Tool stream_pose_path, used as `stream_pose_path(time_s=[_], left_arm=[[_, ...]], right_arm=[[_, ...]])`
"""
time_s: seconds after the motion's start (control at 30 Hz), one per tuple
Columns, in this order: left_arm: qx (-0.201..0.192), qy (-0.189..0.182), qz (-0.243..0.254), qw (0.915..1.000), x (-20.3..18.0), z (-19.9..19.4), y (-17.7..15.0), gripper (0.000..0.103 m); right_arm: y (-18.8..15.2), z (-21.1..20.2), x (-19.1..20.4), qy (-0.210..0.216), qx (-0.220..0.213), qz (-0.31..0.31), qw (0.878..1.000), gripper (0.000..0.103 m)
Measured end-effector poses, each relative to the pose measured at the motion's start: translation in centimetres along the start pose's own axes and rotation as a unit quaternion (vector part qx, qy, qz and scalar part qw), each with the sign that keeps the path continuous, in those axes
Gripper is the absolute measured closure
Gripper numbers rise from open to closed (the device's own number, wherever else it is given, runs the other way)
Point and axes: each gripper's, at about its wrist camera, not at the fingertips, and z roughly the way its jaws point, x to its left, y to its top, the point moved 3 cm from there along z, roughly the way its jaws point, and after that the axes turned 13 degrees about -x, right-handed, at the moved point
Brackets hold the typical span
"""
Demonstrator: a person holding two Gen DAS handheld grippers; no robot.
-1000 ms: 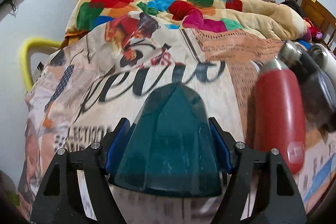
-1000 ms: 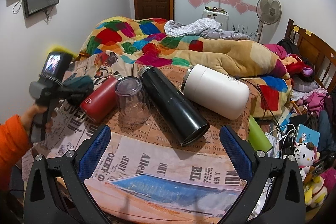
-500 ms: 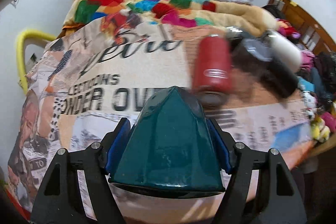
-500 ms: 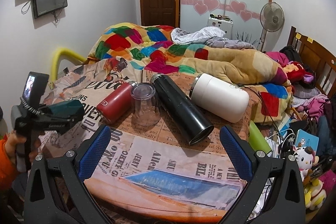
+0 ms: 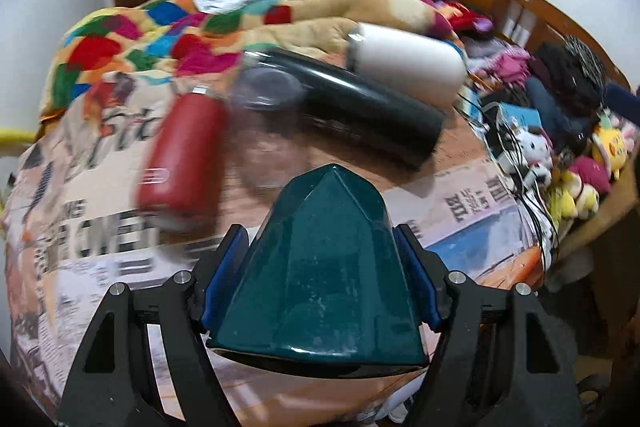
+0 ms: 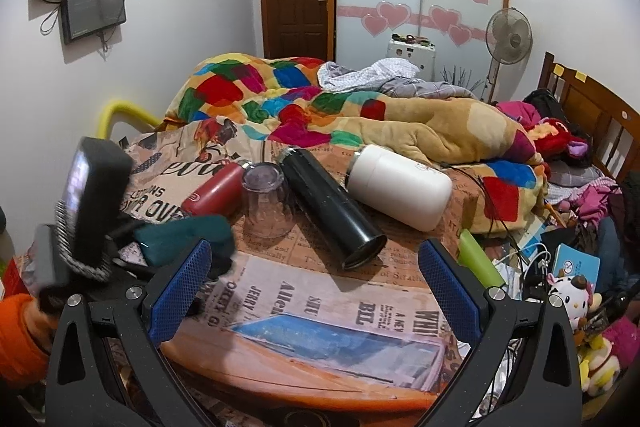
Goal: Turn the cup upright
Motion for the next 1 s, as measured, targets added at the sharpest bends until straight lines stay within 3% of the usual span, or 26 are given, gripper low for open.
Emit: stream_pose_path(time_s=[0.27,0.5,0.6,0.73,0.87,1.0], left_arm=[[0.023,-0.007,0.036,0.9991,-3.5,3.7,-1.6,0.03],[0.031,-0.019,0.046,0.9983,-3.5,4.4,-2.0,0.03],[0.055,-0.025,0.037,0.9975,-3.3,4.8,-2.3,0.03],[0.053,-0.026,0.021,0.998,-3.1,3.7,-2.0,0.028],[0.024,-0.014,0.004,0.9996,-2.2,1.0,-1.6,0.013],[0.027,0.0,-0.001,0.9996,-1.5,-0.7,-3.0,0.011]], right_arm=[[-1.4,0.8,-2.2,-0.017,0.022,0.008,1.0,0.0],[-2.4,1.4,-3.2,-0.022,0.038,0.013,0.999,0.0],[-2.7,1.7,-3.1,-0.023,0.045,0.008,0.999,0.0],[-2.9,2.2,-3.3,-0.004,0.058,0.008,0.998,0.0],[-2.9,3.2,-3.6,0.011,0.074,-0.006,0.997,0.0],[-3.1,5.6,-2.7,0.026,0.102,-0.055,0.993,0.0]])
